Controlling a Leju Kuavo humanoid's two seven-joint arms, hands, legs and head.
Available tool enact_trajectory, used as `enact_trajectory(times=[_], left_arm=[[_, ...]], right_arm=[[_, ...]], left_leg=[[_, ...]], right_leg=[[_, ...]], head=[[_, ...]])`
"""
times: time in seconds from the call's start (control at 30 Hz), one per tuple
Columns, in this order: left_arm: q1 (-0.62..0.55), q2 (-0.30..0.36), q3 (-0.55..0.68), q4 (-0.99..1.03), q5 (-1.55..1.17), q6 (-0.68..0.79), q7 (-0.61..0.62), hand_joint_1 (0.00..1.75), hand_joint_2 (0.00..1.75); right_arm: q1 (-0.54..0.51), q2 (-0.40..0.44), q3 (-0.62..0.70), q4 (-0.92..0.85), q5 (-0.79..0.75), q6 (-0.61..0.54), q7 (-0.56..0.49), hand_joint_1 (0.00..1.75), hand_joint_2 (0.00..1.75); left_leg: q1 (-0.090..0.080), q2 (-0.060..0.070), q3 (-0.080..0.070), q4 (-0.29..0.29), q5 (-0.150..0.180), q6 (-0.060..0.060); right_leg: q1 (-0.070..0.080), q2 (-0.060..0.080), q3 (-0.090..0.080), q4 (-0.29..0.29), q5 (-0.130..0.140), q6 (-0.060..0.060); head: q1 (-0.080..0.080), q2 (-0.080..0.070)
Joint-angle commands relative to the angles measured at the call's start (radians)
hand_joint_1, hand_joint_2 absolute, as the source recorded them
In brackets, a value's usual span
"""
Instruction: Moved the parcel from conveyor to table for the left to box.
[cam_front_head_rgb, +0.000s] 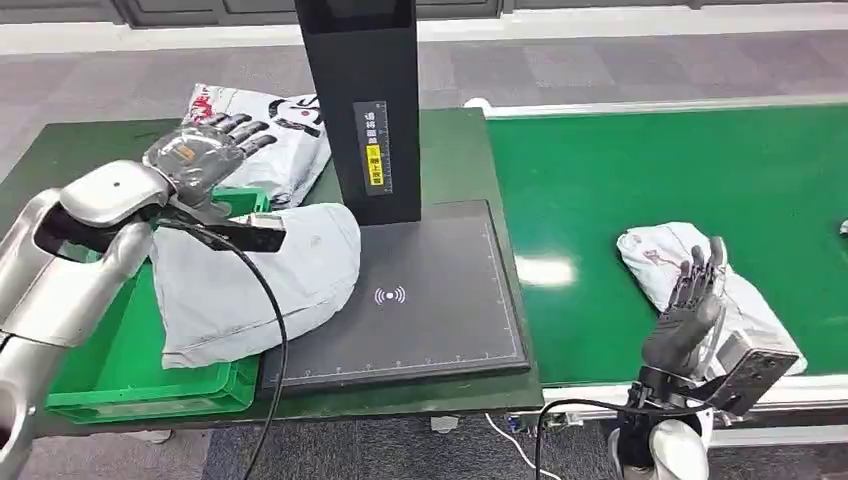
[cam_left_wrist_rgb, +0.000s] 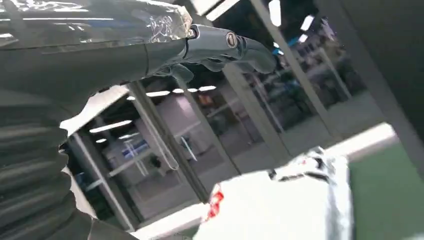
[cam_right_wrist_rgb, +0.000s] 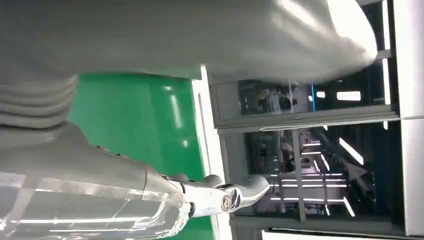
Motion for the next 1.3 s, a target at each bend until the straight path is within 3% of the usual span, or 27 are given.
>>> enact_trajectory(times=[0.03,0.43,0.57,0.7,0.77,0.8,0.83,0.93,1.07,1.3], left_arm=[[-0.045,-0.067,-0.355,0.235,0.011,-0.039,-0.029,0.0,1.75],[-0.043,-0.085,-0.464,0.323,0.064,-0.05,-0.095,0.0,1.75],[-0.014,-0.132,-0.55,0.482,0.084,-0.006,-0.106,0.0,1.75],[0.005,-0.15,-0.607,0.671,0.049,0.126,-0.028,0.0,1.75],[0.013,-0.153,-0.608,0.731,0.051,0.098,-0.011,0.0,1.75],[0.012,-0.149,-0.614,0.75,0.047,0.086,-0.014,1.17,1.75],[0.009,-0.147,-0.613,0.761,0.049,0.078,-0.011,1.75,1.75],[-0.009,-0.15,-0.598,0.769,0.073,0.017,-0.038,1.75,1.75],[-0.037,-0.156,-0.588,0.753,0.095,-0.028,-0.083,1.75,1.75],[-0.065,-0.183,-0.584,0.735,0.105,-0.054,-0.086,1.75,1.75]], right_arm=[[-0.009,-0.056,0.04,0.081,-0.026,-0.021,0.01,0.0,0.0],[-0.026,-0.071,0.084,0.131,-0.03,-0.038,-0.004,0.0,0.0],[-0.061,-0.063,0.113,0.188,-0.036,-0.052,-0.008,0.0,0.0],[-0.074,-0.059,0.14,0.208,-0.047,-0.075,-0.017,0.0,0.0],[-0.072,-0.058,0.148,0.208,-0.05,-0.081,-0.021,0.0,0.0],[-0.07,-0.059,0.155,0.211,-0.053,-0.08,-0.023,0.0,0.0],[-0.069,-0.061,0.161,0.215,-0.055,-0.081,-0.025,0.0,0.0],[-0.071,-0.075,0.177,0.236,-0.066,-0.078,-0.035,0.0,0.0],[-0.068,-0.089,0.187,0.256,-0.084,-0.069,-0.051,0.0,0.0],[-0.071,-0.089,0.187,0.254,-0.088,-0.069,-0.055,0.0,0.0]], left_leg=[[0.001,-0.003,0.003,-0.002,0.001,0.0],[0.001,0.0,0.001,-0.002,0.001,0.0],[0.001,0.002,0.004,-0.004,0.001,0.0],[0.0,0.004,0.005,-0.004,0.001,0.0],[0.0,0.004,0.005,-0.004,0.0,0.0],[0.0,0.005,0.007,-0.005,0.001,0.0],[0.001,0.006,0.008,-0.008,0.003,0.0],[0.001,0.009,0.004,-0.005,-0.001,-0.001],[0.002,0.013,0.014,-0.005,-0.008,-0.004],[0.002,0.013,0.017,-0.012,-0.004,-0.009]], right_leg=[[0.001,-0.003,0.004,-0.003,0.0,0.0],[0.001,0.0,0.002,-0.003,0.002,-0.001],[0.001,0.002,0.004,-0.005,0.002,0.0],[0.0,0.004,0.004,-0.004,0.002,0.0],[0.0,0.004,0.005,-0.003,0.002,0.0],[0.0,0.005,0.005,-0.005,0.003,0.0],[0.001,0.007,0.006,-0.008,0.005,-0.001],[0.0,0.007,0.011,-0.003,0.002,-0.001],[0.002,0.011,0.019,-0.002,-0.003,-0.005],[0.002,0.012,0.018,-0.004,-0.001,-0.009]], head=[[0.0,0.0],[0.0,0.0],[0.0,0.0],[0.0,0.0],[0.0,0.0],[0.0,0.0],[0.0,0.0],[0.0,0.0],[0.0,0.0],[0.0,0.0]])
